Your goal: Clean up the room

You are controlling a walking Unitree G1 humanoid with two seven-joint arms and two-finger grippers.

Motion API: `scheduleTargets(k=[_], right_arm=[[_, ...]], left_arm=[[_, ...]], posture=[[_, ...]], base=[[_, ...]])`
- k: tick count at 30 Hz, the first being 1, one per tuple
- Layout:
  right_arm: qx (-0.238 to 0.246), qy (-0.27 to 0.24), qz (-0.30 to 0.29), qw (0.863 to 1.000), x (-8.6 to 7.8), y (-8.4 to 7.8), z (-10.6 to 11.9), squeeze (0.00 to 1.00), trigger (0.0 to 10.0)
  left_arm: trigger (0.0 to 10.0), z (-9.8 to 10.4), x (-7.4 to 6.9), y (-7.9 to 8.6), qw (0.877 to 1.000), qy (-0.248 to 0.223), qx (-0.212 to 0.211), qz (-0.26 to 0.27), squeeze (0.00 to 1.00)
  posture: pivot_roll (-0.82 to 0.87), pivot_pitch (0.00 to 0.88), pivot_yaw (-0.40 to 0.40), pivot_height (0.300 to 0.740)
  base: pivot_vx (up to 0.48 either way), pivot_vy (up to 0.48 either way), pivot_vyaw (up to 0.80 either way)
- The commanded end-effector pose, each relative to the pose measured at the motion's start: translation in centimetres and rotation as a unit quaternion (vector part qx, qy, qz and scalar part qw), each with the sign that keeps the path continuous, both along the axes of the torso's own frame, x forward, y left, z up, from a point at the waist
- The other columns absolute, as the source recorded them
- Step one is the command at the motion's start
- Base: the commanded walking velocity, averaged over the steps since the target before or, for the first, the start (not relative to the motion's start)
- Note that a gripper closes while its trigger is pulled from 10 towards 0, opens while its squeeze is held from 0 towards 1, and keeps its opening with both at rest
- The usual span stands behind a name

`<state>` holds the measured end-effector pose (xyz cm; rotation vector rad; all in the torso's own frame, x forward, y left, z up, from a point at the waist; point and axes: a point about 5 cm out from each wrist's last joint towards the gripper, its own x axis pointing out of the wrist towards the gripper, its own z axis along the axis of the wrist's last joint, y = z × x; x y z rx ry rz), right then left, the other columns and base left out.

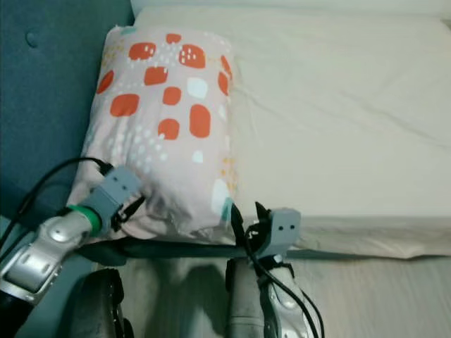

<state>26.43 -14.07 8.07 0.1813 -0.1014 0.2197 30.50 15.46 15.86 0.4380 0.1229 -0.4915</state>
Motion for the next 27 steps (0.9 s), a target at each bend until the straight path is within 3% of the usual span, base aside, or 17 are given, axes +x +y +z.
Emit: scheduleTargets(k=[1, 2, 5, 6, 7, 9, 10, 11, 12, 14, 15, 16, 17, 19, 21, 24, 27], right_arm=[[0.009, 0.007, -0.004, 1.0, -0.3, 0.0, -0.3, 0.0, 10.0], [0.009, 0.007, -0.004, 1.0, -0.3, 0.0, -0.3, 0.0, 10.0], [0.01, 0.013, 0.009, 1.0, -0.7, 0.1, -0.6, 0.0, 10.0], [0.01, 0.013, 0.009, 1.0, -0.7, 0.1, -0.6, 0.0, 10.0], [0.008, 0.015, 0.013, 1.0, -0.9, 0.0, -0.7, 0.0, 10.0], [-0.003, 0.022, 0.013, 1.0, -1.4, -0.4, -1.1, 0.0, 10.0], [-0.006, 0.024, 0.009, 1.0, -1.5, -0.6, -1.2, 0.0, 10.0], [-0.006, 0.024, 0.009, 1.0, -1.5, -0.6, -1.2, 0.0, 10.0], [-0.01, 0.023, -0.002, 1.0, -1.3, -0.7, -1.1, 0.0, 10.0], [-0.01, 0.023, -0.002, 1.0, -1.3, -0.7, -1.1, 0.0, 10.0], [-0.013, 0.016, -0.018, 1.0, -0.5, -0.7, -0.7, 0.0, 10.0], [-0.014, 0.005, -0.035, 0.999, 0.3, -0.6, -0.1, 0.0, 10.0], [-0.014, 0.005, -0.035, 0.999, 0.3, -0.6, -0.1, 0.0, 10.0], [-0.022, -0.022, -0.053, 0.998, 1.8, 0.0, 1.4, 0.0, 10.0], [-0.023, -0.023, -0.053, 0.998, 1.9, 0.0, 1.5, 0.0, 10.0], [-0.019, -0.061, -0.063, 0.996, 2.4, -0.1, 2.9, 0.0, 10.0], [-0.032, -0.087, -0.082, 0.992, 2.4, -0.9, 4.0, 0.0, 10.0]], left_arm=[[10.0, 3.0, -0.9, 0.4, 0.997, -0.043, -0.055, -0.036, 0.0], [10.0, 3.0, -0.9, 0.4, 0.997, -0.043, -0.055, -0.036, 0.0], [10.0, 6.8, -2.5, 2.5, 0.993, -0.078, -0.055, -0.074, 0.0], [10.0, 6.8, -2.5, 2.5, 0.993, -0.078, -0.055, -0.074, 0.0], [10.0, 7.6, -3.2, 3.0, 0.991, -0.085, -0.027, -0.1, 0.0], [10.0, 9.3, -4.4, 3.8, 0.987, -0.088, -0.02, -0.136, 0.0], [10.0, 10.3, -4.5, 3.6, 0.984, -0.1, -0.047, -0.142, 0.0], [10.0, 10.3, -4.5, 3.6, 0.984, -0.1, -0.047, -0.142, 0.0], [10.0, 11.1, -4.1, 3.0, 0.979, -0.123, -0.096, -0.129, 0.0], [10.0, 11.1, -4.1, 3.0, 0.979, -0.123, -0.096, -0.129, 0.0], [10.0, 11.5, -3.1, 1.8, 0.973, -0.164, -0.141, -0.086, 0.0], [10.0, 11.5, -2.1, 0.3, 0.965, -0.19, -0.177, -0.044, 0.0], [10.0, 11.5, -2.1, 0.3, 0.965, -0.19, -0.177, -0.044, 0.0], [10.0, 10.1, -0.8, -3.1, 0.956, -0.222, -0.192, 0.025, 0.0], [10.0, 10.0, -0.8, -3.3, 0.956, -0.223, -0.19, 0.027, 0.0], [10.0, 5.7, 0.6, -5.6, 0.963, -0.158, -0.204, 0.075, 0.0], [10.0, 5.1, 1.0, -5.8, 0.961, -0.14, -0.221, 0.093, 0.0]], posture=[[-0.05, 0.11, 0.039, 0.566], [-0.05, 0.11, 0.039, 0.566], [-0.03, 0.109, 0.041, 0.566], [-0.03, 0.109, 0.041, 0.566], [-0.02, 0.107, 0.035, 0.566], [-0.01, 0.104, 0.03, 0.566], [-0.01, 0.102, 0.025, 0.566], [-0.01, 0.102, 0.025, 0.566], [-0.01, 0.099, 0.024, 0.566], [-0.01, 0.099, 0.024, 0.566], [-0.03, 0.086, 0.025, 0.566], [-0.05, 0.074, 0.023, 0.566], [-0.05, 0.074, 0.023, 0.566], [-0.06, 0.062, 0.019, 0.566], [-0.06, 0.062, 0.019, 0.566], [-0.08, 0.039, 0.013, 0.576], [-0.09, 0.031, 0.011, 0.586]], base=[[0.0, 0.0, 0.0], [0.0, 0.0, 0.0], [0.0, 0.0, 0.0], [0.0, 0.0, 0.0], [0.0, 0.0, 0.0], [0.0, 0.0, 0.0], [0.0, 0.0, 0.0], [0.0, 0.0, 0.0], [0.0, 0.0, 0.0], [0.0, 0.0, 0.0], [0.0, 0.0, 0.0], [0.0, 0.0, 0.0], [0.0, 0.0, 0.0], [0.0, 0.0, 0.0], [0.0, 0.0, 0.0], [0.0, 0.0, 0.0], [0.0, 0.0, 0.0]])
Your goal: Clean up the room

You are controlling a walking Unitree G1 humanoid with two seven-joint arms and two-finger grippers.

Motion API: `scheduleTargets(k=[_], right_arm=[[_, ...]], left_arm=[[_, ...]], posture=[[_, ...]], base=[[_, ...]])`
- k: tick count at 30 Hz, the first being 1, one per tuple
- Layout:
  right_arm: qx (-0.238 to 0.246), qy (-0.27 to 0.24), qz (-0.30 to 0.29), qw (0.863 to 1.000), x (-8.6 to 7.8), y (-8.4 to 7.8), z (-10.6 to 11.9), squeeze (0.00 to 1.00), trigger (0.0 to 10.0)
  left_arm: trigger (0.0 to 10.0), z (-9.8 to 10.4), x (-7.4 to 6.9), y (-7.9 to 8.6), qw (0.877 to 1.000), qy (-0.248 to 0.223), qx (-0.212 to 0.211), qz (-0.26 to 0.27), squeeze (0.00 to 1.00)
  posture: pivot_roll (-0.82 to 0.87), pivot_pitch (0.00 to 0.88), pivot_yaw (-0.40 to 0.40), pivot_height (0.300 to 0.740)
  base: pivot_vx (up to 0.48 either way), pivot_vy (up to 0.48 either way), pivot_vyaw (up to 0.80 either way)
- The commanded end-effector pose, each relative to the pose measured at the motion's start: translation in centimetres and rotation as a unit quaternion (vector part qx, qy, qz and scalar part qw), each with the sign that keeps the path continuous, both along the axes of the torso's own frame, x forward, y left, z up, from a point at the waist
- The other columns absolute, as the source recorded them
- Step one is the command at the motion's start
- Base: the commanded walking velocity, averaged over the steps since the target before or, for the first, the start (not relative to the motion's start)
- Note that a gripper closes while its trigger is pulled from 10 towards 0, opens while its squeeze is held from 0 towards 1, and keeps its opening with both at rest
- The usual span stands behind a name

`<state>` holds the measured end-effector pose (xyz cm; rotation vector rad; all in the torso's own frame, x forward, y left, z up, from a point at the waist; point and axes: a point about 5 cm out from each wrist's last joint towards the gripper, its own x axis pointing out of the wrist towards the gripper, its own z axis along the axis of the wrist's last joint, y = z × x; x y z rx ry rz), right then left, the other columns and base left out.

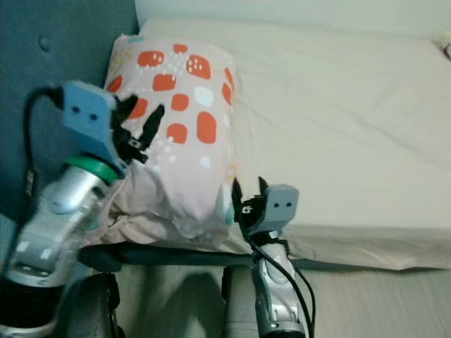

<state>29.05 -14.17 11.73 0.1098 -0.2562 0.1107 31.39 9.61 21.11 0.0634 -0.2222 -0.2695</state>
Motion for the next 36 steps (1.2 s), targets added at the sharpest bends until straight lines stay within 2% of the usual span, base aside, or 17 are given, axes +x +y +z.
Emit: scheduleTargets(k=[1, 2, 7, 10, 12, 17, 18, 21, 22, 23, 29, 36], right_arm=[[-0.007, -0.012, -0.02, 1.0, -0.2, -0.8, 0.3, 0.0, 10.0], [-0.02, -0.031, -0.036, 0.999, -0.1, -1.4, 1.1, 0.0, 10.0], [-0.042, -0.056, -0.062, 0.996, 0.3, -2.1, 2.1, 0.0, 10.0], [-0.071, -0.098, -0.109, 0.987, 1.4, -3.4, 4.2, 0.0, 10.0], [-0.074, -0.107, -0.112, 0.985, 1.7, -3.5, 4.7, 0.0, 10.0], [-0.082, -0.105, -0.102, 0.986, 1.8, -3.2, 4.6, 0.0, 10.0], [-0.084, -0.102, -0.099, 0.986, 1.7, -3.2, 4.5, 0.0, 10.0], [-0.083, -0.093, -0.093, 0.988, 1.7, -3.0, 4.1, 0.0, 10.0], [-0.083, -0.093, -0.093, 0.988, 1.7, -3.0, 4.1, 0.0, 10.0], [-0.084, -0.091, -0.095, 0.988, 1.9, -3.1, 3.9, 0.0, 10.0], [-0.083, -0.087, -0.107, 0.987, 2.2, -3.7, 3.9, 0.0, 10.0], [-0.076, -0.071, -0.109, 0.989, 2.2, -3.7, 3.3, 0.0, 10.0]], left_arm=[[10.0, -0.2, 0.1, 0.0, 1.0, 0.004, -0.006, 0.007, 0.0], [10.0, 0.0, 0.4, 0.3, 1.0, 0.008, -0.015, 0.016, 0.0], [10.0, -0.3, 0.8, 0.9, 0.999, 0.023, -0.018, 0.028, 0.0], [10.0, -1.0, 1.5, 2.2, 0.998, 0.035, 0.009, 0.046, 0.0], [10.0, -1.3, 1.8, 2.9, 0.998, 0.036, 0.021, 0.053, 0.0], [10.0, -1.8, 1.9, 3.5, 0.997, 0.041, 0.039, 0.05, 0.0], [10.0, -2.0, 1.8, 3.5, 0.997, 0.044, 0.041, 0.046, 0.0], [10.0, -3.6, 1.5, 2.6, 0.995, 0.093, 0.016, 0.018, 0.0], [10.0, -3.6, 1.5, 2.6, 0.995, 0.093, 0.016, 0.018, 0.0], [10.0, -4.6, 1.2, 1.7, 0.994, 0.109, 0.016, 0.012, 0.0], [10.0, -5.1, 0.8, 0.2, 0.994, 0.105, 0.031, -0.012, 0.0], [10.0, -4.8, 0.8, -0.1, 0.995, 0.09, 0.038, -0.037, 0.0]], posture=[[-0.09, 0.031, 0.011, 0.586], [-0.09, 0.028, 0.014, 0.596], [-0.09, 0.028, 0.02, 0.611], [-0.09, 0.025, 0.031, 0.626], [-0.09, 0.022, 0.032, 0.636], [-0.08, 0.023, 0.025, 0.651], [-0.08, 0.024, 0.024, 0.656], [-0.08, 0.025, 0.023, 0.671], [-0.08, 0.025, 0.023, 0.671], [-0.09, 0.027, 0.024, 0.681], [-0.09, 0.028, 0.018, 0.701], [-0.09, 0.03, 0.017, 0.721]], base=[[0.0, 0.0, 0.0], [0.0, 0.0, 0.0], [0.0, 0.0, 0.0], [0.0, 0.0, 0.0], [0.0, 0.0, 0.0], [0.0, 0.0, 0.0], [0.0, 0.0, 0.0], [0.0, 0.0, 0.0], [0.0, 0.0, 0.0], [0.0, 0.0, 0.0], [0.0, 0.0, 0.0], [0.0, 0.0, 0.0]])
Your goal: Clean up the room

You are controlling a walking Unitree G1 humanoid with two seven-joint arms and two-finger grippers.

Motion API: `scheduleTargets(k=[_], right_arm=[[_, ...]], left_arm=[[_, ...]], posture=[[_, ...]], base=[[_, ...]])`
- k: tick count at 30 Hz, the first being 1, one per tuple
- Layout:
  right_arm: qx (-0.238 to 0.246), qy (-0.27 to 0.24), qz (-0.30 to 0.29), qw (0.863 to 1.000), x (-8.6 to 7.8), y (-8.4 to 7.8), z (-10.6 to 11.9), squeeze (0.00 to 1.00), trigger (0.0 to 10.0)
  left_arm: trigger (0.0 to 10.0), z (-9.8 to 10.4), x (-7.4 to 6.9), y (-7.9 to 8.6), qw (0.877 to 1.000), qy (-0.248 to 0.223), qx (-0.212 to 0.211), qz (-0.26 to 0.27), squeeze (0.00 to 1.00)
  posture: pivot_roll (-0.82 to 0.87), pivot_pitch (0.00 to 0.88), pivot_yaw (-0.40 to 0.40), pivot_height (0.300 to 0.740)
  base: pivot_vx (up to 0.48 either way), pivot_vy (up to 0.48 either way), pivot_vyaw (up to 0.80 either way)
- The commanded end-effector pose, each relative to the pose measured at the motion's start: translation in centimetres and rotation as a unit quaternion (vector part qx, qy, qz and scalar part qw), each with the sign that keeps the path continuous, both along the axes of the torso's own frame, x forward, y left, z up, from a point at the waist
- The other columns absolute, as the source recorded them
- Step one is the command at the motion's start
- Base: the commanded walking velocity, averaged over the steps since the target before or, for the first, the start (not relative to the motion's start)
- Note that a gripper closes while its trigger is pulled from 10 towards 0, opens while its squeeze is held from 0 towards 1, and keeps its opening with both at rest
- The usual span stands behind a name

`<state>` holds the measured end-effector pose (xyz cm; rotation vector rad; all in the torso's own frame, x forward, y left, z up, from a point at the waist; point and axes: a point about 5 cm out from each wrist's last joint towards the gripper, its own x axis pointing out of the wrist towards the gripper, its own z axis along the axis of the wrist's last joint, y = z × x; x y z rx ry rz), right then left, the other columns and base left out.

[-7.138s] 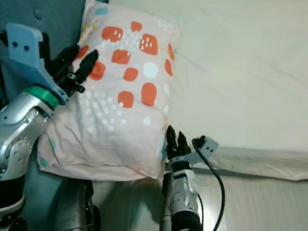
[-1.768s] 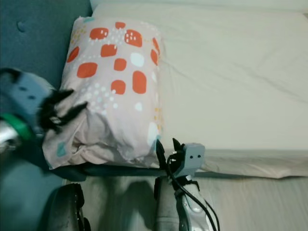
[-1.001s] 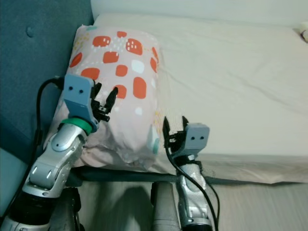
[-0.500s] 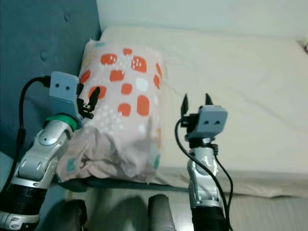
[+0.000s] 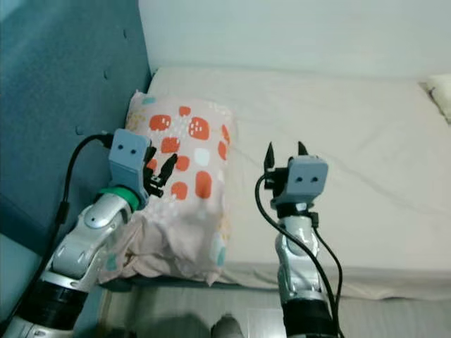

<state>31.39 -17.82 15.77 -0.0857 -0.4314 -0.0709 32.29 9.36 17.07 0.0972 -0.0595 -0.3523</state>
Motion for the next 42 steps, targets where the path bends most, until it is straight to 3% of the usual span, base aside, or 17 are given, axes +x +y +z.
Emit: scheduleTargets(k=[1, 5, 13, 42], right_arm=[[0.016, 0.025, -0.005, 1.0, -0.1, 0.1, -1.1, 0.0, 10.0], [0.03, 0.048, 0.013, 0.998, -0.5, 1.2, -2.6, 0.0, 10.0], [0.048, 0.069, 0.008, 0.996, -0.8, 1.2, -3.9, 0.0, 10.0], [0.043, 0.079, 0.003, 0.996, -0.9, 0.9, -4.5, 0.0, 10.0]], left_arm=[[10.0, -0.6, 0.0, 0.1, 1.0, 0.006, 0.005, -0.009, 0.0], [10.0, -0.3, 0.1, -0.5, 0.999, -0.022, 0.024, -0.01, 0.0], [10.0, -0.3, -0.5, -1.2, 0.998, -0.045, 0.032, -0.024, 0.0], [10.0, -0.4, -0.5, -1.3, 0.998, -0.051, 0.029, -0.026, 0.0]], posture=[[-0.09, 0.03, 0.018, 0.721], [-0.1, 0.032, 0.019, 0.721], [-0.1, 0.037, 0.016, 0.721], [-0.1, 0.043, 0.02, 0.721]], base=[[0.0, 0.0, 0.0], [0.0, 0.0, 0.0], [0.0, -0.19, 0.0], [0.0, -0.48, 0.0]])
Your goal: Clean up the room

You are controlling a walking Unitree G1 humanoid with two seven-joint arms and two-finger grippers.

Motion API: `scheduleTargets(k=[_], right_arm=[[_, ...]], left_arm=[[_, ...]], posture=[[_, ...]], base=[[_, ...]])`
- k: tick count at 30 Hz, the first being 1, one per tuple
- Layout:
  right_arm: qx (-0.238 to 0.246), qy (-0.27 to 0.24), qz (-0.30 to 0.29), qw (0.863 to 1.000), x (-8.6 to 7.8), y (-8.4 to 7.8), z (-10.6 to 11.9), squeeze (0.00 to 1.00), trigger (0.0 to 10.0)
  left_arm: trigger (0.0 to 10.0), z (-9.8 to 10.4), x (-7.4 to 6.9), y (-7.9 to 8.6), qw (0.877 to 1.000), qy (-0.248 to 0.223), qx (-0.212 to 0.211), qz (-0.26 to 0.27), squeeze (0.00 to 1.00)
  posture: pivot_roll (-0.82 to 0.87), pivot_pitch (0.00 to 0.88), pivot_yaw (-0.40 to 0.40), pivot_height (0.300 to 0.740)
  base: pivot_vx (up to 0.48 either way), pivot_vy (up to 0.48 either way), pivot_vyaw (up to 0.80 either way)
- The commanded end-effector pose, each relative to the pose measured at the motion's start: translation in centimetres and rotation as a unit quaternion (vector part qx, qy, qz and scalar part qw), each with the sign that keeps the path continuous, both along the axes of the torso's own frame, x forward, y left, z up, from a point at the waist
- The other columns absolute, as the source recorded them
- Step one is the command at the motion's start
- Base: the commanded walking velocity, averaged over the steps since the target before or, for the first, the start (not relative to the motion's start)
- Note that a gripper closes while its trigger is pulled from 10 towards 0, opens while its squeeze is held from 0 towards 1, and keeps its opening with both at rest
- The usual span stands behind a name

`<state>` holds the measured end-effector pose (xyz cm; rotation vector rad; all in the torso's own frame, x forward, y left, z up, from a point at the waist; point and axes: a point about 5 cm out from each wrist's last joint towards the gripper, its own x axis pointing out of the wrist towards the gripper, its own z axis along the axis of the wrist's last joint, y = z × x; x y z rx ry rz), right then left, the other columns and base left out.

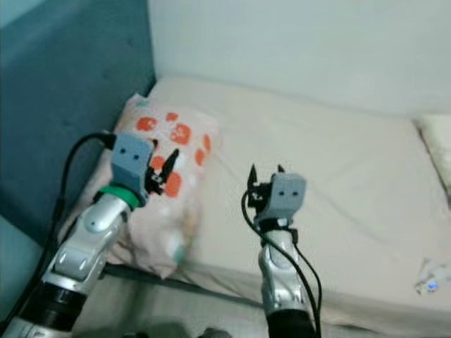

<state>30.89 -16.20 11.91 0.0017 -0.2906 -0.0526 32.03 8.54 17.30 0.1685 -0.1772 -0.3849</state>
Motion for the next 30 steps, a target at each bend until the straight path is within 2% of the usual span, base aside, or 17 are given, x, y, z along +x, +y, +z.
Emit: scheduleTargets(k=[1, 15, 25, 30], right_arm=[[-0.002, 0.01, -0.012, 1.0, -0.36, -0.67, -0.61, 0.0, 10.0], [0.002, 0.015, -0.014, 1.0, -0.37, -0.79, -0.84, 0.0, 10.0], [0.007, 0.02, -0.017, 1.0, -0.22, -0.94, -0.95, 0.0, 10.0], [0.003, 0.022, -0.019, 1.0, -0.17, -1.01, -1.03, 0.0, 10.0]], left_arm=[[10.0, -0.67, -0.2, -0.48, 1.0, 0.012, 0.005, -0.007, 0.0], [10.0, -0.77, -0.18, -0.52, 1.0, 0.013, 0.004, -0.011, 0.0], [10.0, -0.8, -0.13, -0.54, 1.0, 0.014, 0.004, -0.013, 0.0], [10.0, -0.84, -0.11, -0.62, 1.0, 0.015, 0.004, -0.015, 0.0]], posture=[[-0.1, 0.043, 0.02, 0.721], [-0.1, 0.044, 0.023, 0.721], [-0.1, 0.041, 0.025, 0.721], [-0.1, 0.038, 0.026, 0.721]], base=[[0.0, -0.48, 0.0], [0.0, -0.48, 0.0], [0.0, -0.48, -0.77], [0.0, -0.48, -0.23]])
